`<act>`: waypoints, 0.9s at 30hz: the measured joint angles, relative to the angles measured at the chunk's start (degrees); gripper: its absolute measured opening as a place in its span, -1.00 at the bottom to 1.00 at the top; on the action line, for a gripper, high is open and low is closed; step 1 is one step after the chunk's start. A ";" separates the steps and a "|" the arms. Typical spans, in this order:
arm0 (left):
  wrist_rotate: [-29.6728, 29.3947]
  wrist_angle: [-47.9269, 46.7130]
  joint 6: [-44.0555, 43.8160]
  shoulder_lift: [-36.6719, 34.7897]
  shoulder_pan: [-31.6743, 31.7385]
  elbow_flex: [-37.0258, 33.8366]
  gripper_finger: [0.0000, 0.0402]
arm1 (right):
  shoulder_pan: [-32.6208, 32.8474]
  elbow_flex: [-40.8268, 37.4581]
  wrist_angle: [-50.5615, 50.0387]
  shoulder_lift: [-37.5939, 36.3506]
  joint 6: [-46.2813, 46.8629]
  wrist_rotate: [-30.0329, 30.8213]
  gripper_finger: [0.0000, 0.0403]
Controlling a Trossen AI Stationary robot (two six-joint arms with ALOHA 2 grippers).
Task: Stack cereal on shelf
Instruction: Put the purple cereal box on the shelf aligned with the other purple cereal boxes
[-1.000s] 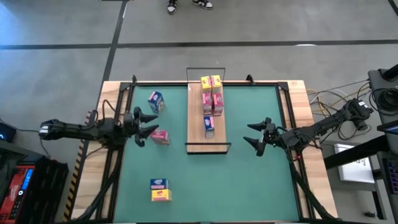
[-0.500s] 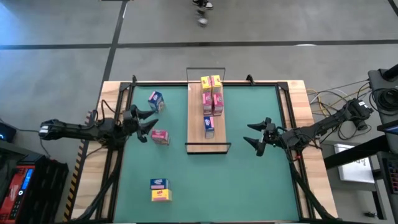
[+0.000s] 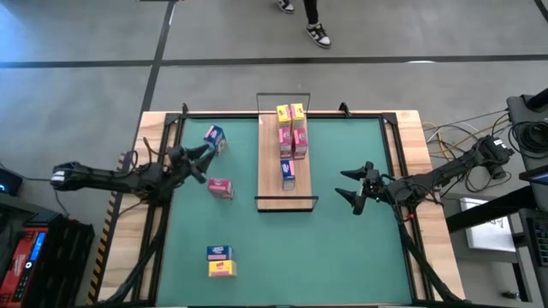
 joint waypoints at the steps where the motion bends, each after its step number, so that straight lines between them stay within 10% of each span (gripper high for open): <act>1: -0.12 1.12 0.12 0.86 0.01 0.00 0.09 | 0.00 0.00 0.00 -0.01 0.01 0.00 0.69; 13: -4.07 5.84 2.56 12.70 0.00 5.86 0.09 | 0.00 0.00 0.00 -0.01 0.00 0.00 0.69; 27: -11.26 -43.01 -20.80 29.41 0.56 31.72 0.09 | 0.02 0.00 0.00 0.01 0.00 0.00 0.69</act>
